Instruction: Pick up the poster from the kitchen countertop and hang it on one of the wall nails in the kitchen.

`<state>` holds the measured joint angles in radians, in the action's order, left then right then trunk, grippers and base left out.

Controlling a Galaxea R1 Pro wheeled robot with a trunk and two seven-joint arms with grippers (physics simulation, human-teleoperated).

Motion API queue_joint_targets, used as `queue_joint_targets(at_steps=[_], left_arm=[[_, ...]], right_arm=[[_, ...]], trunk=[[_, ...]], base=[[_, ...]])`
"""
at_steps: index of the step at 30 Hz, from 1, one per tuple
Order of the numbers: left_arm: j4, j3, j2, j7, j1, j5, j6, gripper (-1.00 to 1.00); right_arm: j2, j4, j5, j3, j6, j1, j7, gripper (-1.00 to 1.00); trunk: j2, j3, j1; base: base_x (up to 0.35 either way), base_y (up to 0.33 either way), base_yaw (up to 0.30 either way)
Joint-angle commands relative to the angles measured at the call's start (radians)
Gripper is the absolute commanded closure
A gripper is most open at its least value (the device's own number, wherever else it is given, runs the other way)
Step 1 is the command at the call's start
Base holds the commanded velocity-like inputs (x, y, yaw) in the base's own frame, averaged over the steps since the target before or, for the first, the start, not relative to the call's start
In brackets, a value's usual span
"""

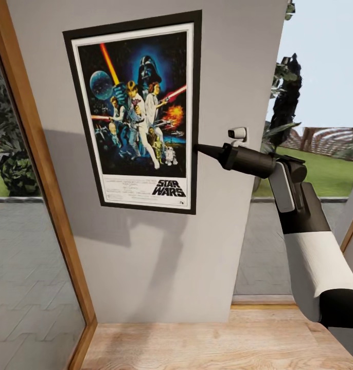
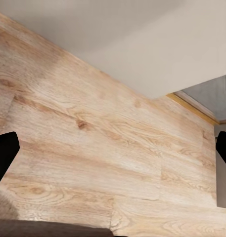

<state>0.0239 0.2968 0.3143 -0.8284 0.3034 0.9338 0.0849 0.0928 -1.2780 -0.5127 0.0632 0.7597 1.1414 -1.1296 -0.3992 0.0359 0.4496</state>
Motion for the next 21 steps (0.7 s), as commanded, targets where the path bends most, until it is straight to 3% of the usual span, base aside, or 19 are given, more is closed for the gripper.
queue_joint_targets(at_steps=[1, 21], left_arm=[[-0.001, 0.008, 0.0, -0.001, 0.0, 0.004, 0.009, -1.0], [-0.001, 0.008, 0.0, 0.002, 0.0, 0.003, 0.009, -1.0]], right_arm=[[0.001, 0.001, -0.008, 0.001, 0.007, 0.0, 0.001, 1.0], [0.001, 0.016, -0.017, 0.001, 0.006, -0.003, 0.002, 1.0]], trunk=[[-0.001, 0.0, 0.0], [-0.001, 0.0, 0.0]], base=[[0.0, 0.0, 0.0], [0.0, 0.0, 0.0]])
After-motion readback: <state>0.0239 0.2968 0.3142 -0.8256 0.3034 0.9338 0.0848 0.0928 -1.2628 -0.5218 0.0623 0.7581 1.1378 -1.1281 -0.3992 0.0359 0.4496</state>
